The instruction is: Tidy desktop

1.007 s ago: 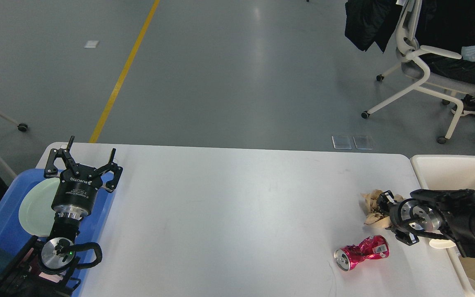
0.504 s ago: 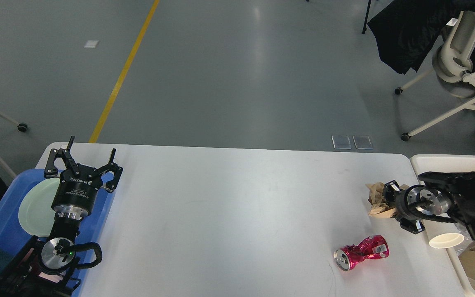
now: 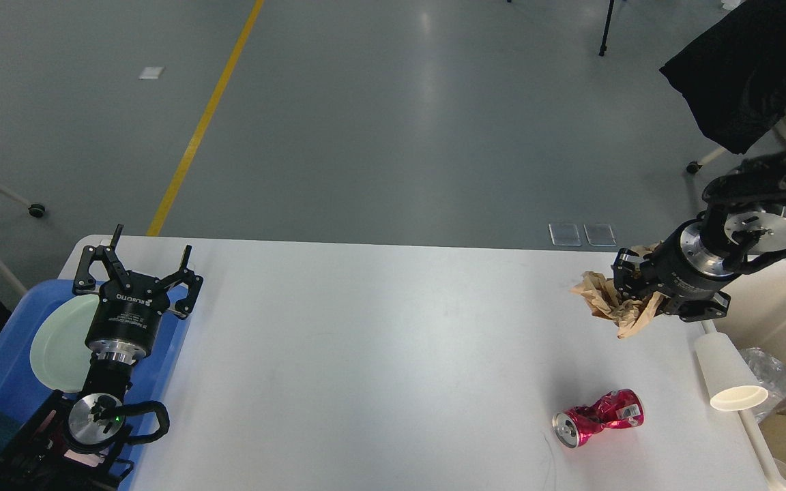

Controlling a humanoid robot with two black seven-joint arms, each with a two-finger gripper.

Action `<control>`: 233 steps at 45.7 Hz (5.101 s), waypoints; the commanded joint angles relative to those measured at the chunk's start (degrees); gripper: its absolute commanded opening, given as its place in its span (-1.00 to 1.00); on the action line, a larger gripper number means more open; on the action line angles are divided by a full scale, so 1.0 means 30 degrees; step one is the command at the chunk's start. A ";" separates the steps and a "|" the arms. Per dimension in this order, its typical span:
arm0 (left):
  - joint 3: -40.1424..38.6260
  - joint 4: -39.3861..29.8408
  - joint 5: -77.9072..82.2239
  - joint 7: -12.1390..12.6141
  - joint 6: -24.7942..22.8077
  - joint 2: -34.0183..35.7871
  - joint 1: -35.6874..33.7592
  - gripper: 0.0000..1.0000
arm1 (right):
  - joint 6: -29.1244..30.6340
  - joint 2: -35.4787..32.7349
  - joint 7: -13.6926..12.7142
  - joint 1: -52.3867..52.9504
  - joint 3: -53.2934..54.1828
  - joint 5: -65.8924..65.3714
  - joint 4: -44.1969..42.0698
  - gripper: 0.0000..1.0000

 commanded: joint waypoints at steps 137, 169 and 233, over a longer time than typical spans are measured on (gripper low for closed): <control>0.0000 0.0001 0.0005 0.0000 0.0000 0.0000 -0.0020 0.92 | -0.5161 -0.1683 0.0383 -2.3546 0.9724 -0.2251 -2.2629 1.00; 0.0000 0.0001 0.0005 0.0000 0.0000 0.0000 -0.0019 0.93 | 0.8405 -0.4062 -0.2459 -0.2015 0.4628 -0.6001 -0.6548 1.00; 0.0000 0.0001 0.0005 0.0000 0.0000 0.0000 -0.0020 0.93 | 0.3141 0.1066 0.1145 -0.0187 0.1492 -0.2163 0.3039 0.96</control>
